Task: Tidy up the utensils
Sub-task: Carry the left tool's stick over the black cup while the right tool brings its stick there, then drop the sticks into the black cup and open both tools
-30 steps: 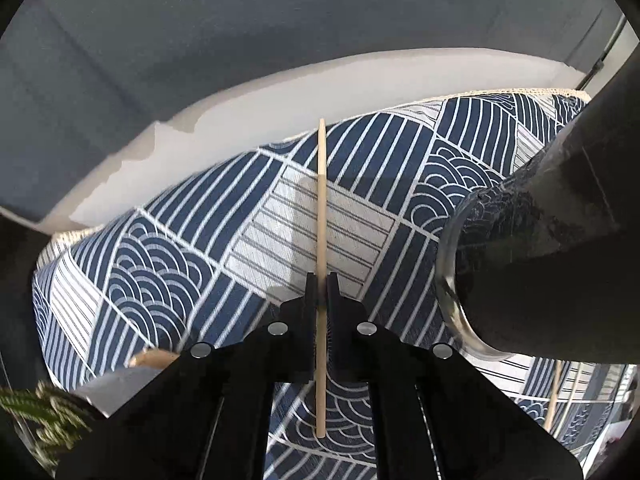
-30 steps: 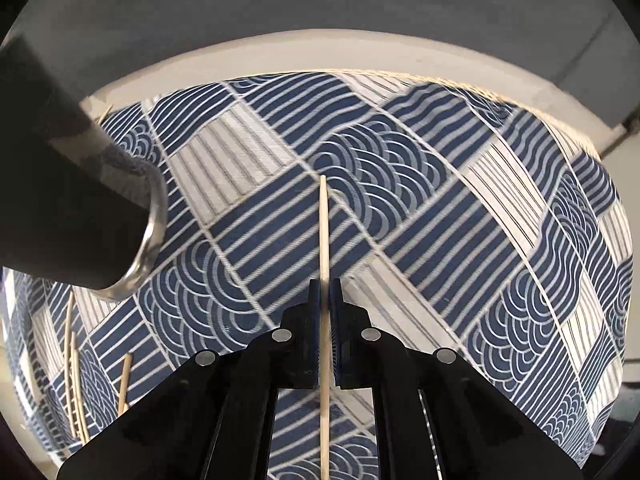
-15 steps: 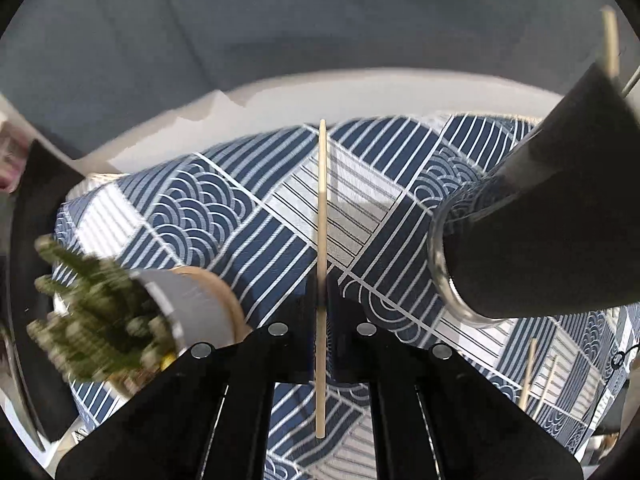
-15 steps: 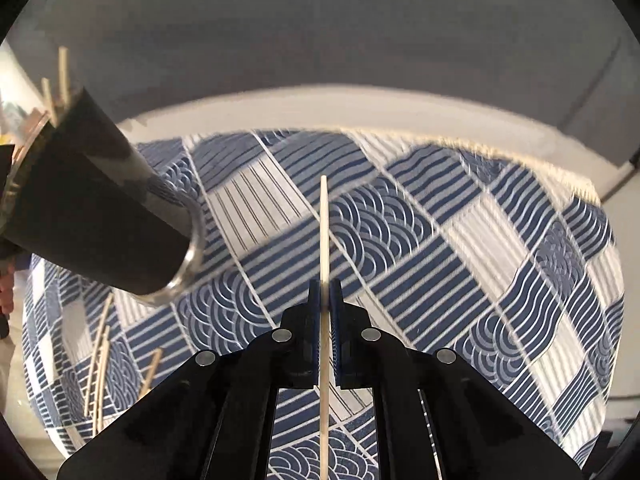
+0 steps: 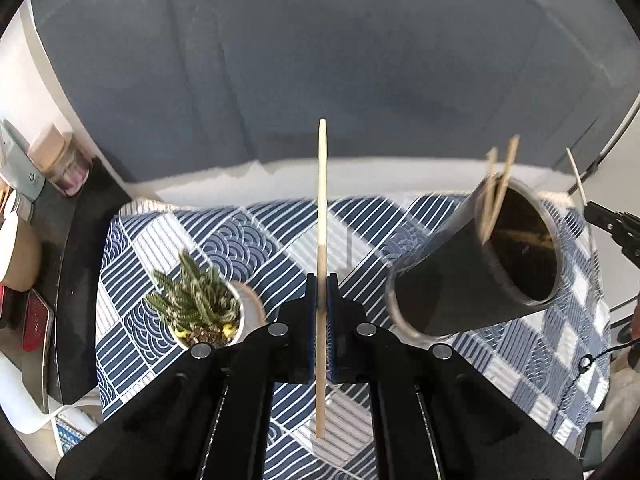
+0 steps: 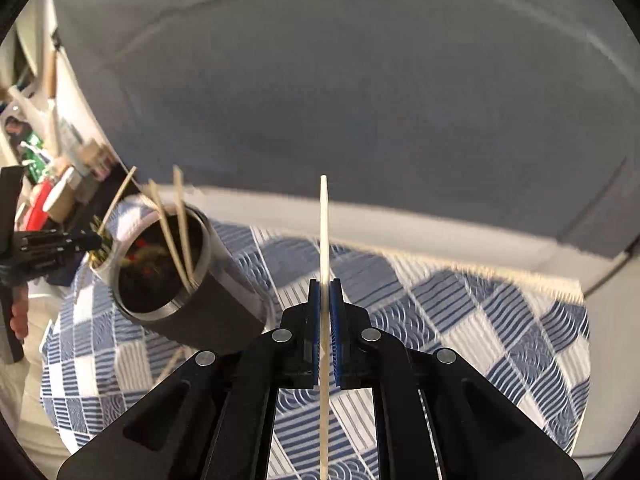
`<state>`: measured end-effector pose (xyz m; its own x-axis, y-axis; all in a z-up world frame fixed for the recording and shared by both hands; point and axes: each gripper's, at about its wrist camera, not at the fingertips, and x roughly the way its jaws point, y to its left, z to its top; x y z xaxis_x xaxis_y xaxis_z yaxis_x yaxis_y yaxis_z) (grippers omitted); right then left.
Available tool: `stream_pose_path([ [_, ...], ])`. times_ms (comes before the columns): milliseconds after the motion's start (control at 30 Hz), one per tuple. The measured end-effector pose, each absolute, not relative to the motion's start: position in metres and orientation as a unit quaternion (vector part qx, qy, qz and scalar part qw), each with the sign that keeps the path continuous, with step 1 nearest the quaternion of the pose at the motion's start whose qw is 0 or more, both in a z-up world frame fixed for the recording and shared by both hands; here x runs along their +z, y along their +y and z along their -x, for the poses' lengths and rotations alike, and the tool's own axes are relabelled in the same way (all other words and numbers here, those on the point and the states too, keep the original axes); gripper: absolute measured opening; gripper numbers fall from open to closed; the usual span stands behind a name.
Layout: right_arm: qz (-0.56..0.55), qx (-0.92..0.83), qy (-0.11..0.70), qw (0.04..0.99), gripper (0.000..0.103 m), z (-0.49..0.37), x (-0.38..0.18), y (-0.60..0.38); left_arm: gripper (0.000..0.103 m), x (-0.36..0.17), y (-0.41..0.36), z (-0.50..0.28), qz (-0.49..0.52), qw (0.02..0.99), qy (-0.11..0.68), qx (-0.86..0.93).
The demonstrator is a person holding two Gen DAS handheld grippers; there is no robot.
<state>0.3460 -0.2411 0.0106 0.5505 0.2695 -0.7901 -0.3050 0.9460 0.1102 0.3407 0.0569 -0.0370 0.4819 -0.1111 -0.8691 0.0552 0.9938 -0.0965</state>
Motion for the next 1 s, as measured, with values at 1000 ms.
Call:
stream_pose_path([
  [1000, -0.128, 0.358, 0.203, 0.903, 0.005, -0.356, 0.062, -0.192, 0.005, 0.026, -0.009, -0.334, 0.160, 0.939, 0.232, -0.198],
])
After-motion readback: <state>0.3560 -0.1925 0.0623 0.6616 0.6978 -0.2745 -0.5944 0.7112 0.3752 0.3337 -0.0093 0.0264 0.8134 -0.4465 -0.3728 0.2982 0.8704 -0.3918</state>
